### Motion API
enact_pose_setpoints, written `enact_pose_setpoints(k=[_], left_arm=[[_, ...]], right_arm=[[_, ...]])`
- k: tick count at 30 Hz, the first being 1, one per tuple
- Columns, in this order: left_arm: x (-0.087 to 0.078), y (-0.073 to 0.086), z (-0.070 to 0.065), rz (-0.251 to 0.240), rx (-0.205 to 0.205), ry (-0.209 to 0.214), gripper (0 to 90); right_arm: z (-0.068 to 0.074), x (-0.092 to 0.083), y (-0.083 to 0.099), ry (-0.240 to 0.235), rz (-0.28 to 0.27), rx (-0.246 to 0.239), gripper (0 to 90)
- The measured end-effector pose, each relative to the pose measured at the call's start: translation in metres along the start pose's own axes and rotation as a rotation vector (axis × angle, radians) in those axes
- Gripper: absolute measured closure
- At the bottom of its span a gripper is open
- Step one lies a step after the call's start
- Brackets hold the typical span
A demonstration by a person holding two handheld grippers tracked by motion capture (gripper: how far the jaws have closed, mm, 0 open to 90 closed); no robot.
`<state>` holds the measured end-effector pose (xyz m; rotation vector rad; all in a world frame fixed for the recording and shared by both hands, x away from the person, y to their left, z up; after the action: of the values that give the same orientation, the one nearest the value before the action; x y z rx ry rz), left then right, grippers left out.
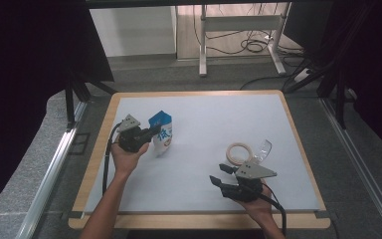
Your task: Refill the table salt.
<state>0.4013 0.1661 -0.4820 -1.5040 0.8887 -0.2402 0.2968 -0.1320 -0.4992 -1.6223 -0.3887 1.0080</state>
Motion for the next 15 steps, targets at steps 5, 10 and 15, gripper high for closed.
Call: enact_pose_setpoints(k=[5,10,15], left_arm=[[0.001,-0.003,-0.002,0.006,0.002,0.02,90.0],[-0.001,-0.008,-0.007,0.02,0.022,0.028,90.0],[-0.003,-0.01,-0.011,0.009,0.0,0.083,90.0]], right_arm=[[0.001,-0.001,-0.001,0.0,-0.005,-0.003,46.2],[0.001,-0.001,-0.001,-0.003,-0.006,-0.004,46.2],[0.001,-0.001,-0.001,-0.004,-0.011,-0.002,46.1]])
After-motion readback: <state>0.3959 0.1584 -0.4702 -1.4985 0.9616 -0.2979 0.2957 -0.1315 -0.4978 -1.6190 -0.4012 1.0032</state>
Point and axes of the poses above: each handheld gripper's, and its own axes: x roughly forward along the jaws, y roughly out of its underside, z roughly to its left, the point moved 5 cm from there along x, roughly forward along the jaws, and after that the axes turned 3 degrees about y, right-handed, at the moved point
